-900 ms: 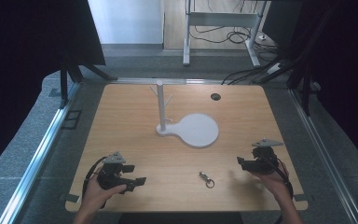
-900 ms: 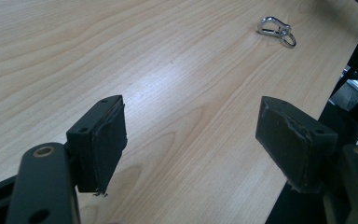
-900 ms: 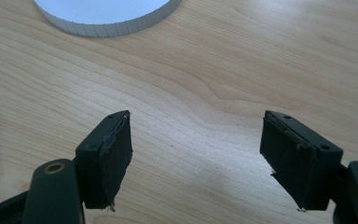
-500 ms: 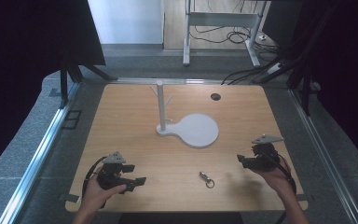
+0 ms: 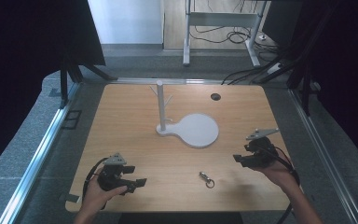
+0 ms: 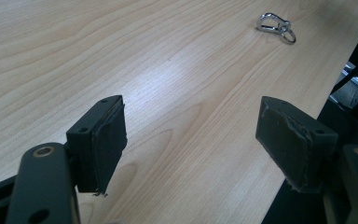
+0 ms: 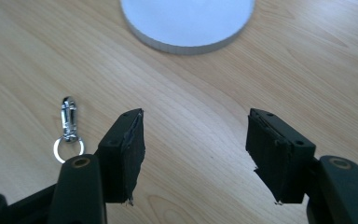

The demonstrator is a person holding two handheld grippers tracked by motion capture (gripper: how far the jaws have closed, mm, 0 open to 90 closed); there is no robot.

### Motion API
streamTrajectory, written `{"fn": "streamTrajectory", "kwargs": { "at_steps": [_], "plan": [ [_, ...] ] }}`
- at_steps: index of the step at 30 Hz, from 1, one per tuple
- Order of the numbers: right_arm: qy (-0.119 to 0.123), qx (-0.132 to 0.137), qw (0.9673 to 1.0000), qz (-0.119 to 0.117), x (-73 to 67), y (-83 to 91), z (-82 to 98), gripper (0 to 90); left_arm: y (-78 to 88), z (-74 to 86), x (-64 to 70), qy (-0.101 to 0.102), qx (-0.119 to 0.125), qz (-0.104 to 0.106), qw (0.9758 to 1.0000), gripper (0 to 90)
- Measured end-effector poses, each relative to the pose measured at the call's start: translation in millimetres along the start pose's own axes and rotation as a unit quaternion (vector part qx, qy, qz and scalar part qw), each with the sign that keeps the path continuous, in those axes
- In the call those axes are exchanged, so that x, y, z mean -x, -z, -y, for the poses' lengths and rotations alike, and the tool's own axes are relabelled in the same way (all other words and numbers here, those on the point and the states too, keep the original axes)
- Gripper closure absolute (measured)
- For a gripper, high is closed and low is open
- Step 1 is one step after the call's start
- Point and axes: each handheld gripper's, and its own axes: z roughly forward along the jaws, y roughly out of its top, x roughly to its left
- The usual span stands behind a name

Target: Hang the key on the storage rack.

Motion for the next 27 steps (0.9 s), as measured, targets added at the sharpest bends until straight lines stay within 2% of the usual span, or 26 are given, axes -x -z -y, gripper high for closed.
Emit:
{"fn": "streamTrajectory", "kwargs": {
  "at_steps": [5,16,20,22,27],
  "plan": [
    [0.025,-0.016,0.9995,-0.012,-6.5,-3.5,-10.2,41.7,-0.1,0.6,-0.9,0.002,-0.002,0.000,1.0000,24.9],
    [0.045,-0.051,0.9969,-0.039,-25.9,-17.9,-23.0,44.4,-0.1,0.5,1.2,-0.001,-0.001,0.004,1.0000,24.9],
    [0.055,-0.065,0.9951,-0.049,-36.8,-24.9,-24.7,47.9,-0.7,1.0,0.0,0.000,-0.002,0.005,1.0000,24.8],
    [0.064,-0.072,0.9943,-0.045,-43.9,-28.7,-25.0,50.5,-0.7,1.1,-0.1,0.000,-0.002,0.005,1.0000,24.9],
    [0.080,-0.097,0.9895,-0.070,-59.9,-40.3,-26.3,53.1,-1.0,1.1,0.5,-0.001,-0.004,0.005,1.0000,24.9]
  ]
}}
